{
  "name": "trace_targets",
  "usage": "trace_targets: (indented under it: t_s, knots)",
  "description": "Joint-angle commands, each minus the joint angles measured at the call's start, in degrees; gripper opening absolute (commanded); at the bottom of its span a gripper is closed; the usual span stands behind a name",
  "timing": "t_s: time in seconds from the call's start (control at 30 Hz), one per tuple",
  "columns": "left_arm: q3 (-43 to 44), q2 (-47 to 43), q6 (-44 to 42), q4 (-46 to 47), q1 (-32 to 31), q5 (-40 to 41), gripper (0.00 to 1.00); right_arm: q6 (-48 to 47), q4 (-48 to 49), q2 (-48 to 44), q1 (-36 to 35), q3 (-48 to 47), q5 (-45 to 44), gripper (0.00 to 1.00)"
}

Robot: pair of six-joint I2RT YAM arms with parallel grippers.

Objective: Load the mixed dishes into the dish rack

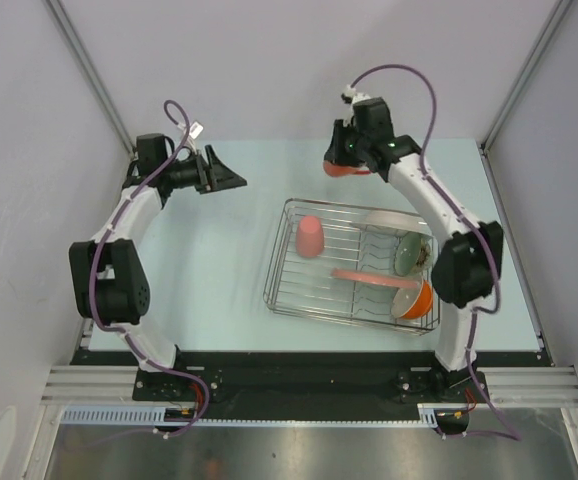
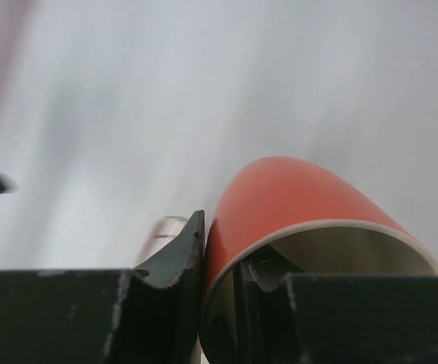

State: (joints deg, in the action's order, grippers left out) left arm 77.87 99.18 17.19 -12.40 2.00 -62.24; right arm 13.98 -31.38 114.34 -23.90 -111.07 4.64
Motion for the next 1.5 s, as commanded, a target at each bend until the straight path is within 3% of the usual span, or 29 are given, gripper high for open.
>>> trace_targets:
  t_s: [0.0, 0.07, 0.1, 0.17, 0.3, 0.37, 0.43, 0.47, 0.53, 0.57, 0.6, 0.63, 0.67, 0.7, 0.97, 1.3, 1.47]
  knots:
    - [2.21, -4.96, 11.60, 14.02, -0.33, -6.39, 0.86, 9.53, 18.58, -14.92, 2.26, 3.91, 12.29, 0.00]
    - [0.54, -5.74, 17.14, 20.72, -0.33, -7.98, 0.92, 17.36, 27.11, -20.28, 4.55, 12.60, 21.78, 0.00]
    - [-0.34, -5.92, 23.79, 29.11, -0.59, -9.38, 0.94, 29.23, 39.95, -21.87, 7.17, 16.98, 27.64, 0.00]
    - [-2.10, -6.19, 32.76, 36.71, -0.77, -10.27, 0.94, 41.59, 53.64, -24.60, 9.30, 27.54, 31.55, 0.00]
    - [-3.60, -6.98, 40.45, 52.27, -3.39, -11.68, 0.93, 65.43, 82.69, -21.28, 9.32, 34.24, 36.31, 0.00]
    - [-3.86, -8.11, 37.15, 51.96, -4.46, -12.47, 0.92, 78.14, 93.62, -17.17, 8.00, 34.51, 36.05, 0.00]
    - [-3.34, -8.91, 32.41, 46.18, -5.86, -13.08, 0.90, 85.92, 99.81, -14.43, 6.51, 34.60, 33.86, 0.00]
    - [-2.73, -9.52, 25.68, 38.93, -6.91, -13.52, 0.89, 92.22, 104.54, -12.24, 5.89, 34.51, 33.07, 0.00]
    - [0.52, -10.14, 16.44, 28.02, -7.97, -12.74, 0.87, 96.57, 108.78, -10.20, 4.57, 34.51, 30.78, 0.00]
    - [2.45, -10.32, 1.51, 10.56, -9.46, -11.25, 0.87, 99.72, 109.42, -8.89, 4.22, 34.51, 30.34, 0.00]
    - [6.90, -10.58, -7.61, 1.16, -10.51, -9.24, 0.87, 100.88, 109.77, -8.35, 3.95, 34.43, 29.64, 0.00]
    - [8.43, -10.84, -22.32, -5.98, -11.66, -6.35, 0.87, 102.11, 110.91, -7.91, 3.17, 34.43, 29.37, 0.00]
    - [8.97, -11.02, -26.03, -13.01, -13.32, -2.58, 0.88, 104.39, 111.70, -6.78, 2.90, 34.43, 28.59, 0.00]
    - [8.10, -11.63, -27.37, -13.61, -13.51, -2.10, 0.88, 105.63, 112.49, -6.33, 2.55, 34.43, 28.32, 0.00]
    - [4.32, -12.52, -28.70, -11.60, -13.16, 2.56, 0.87, 111.44, 116.28, -3.95, 0.00, 33.99, 27.61, 0.00]
    - [5.54, -11.46, -23.61, -7.63, -13.43, 2.65, 0.86, 112.85, 116.89, -1.94, -3.87, 33.37, 25.85, 0.00]
    - [5.55, -10.94, -11.24, 0.94, -9.92, -2.96, 0.90, 113.99, 118.21, -1.32, -4.05, 33.37, 25.50, 0.00]
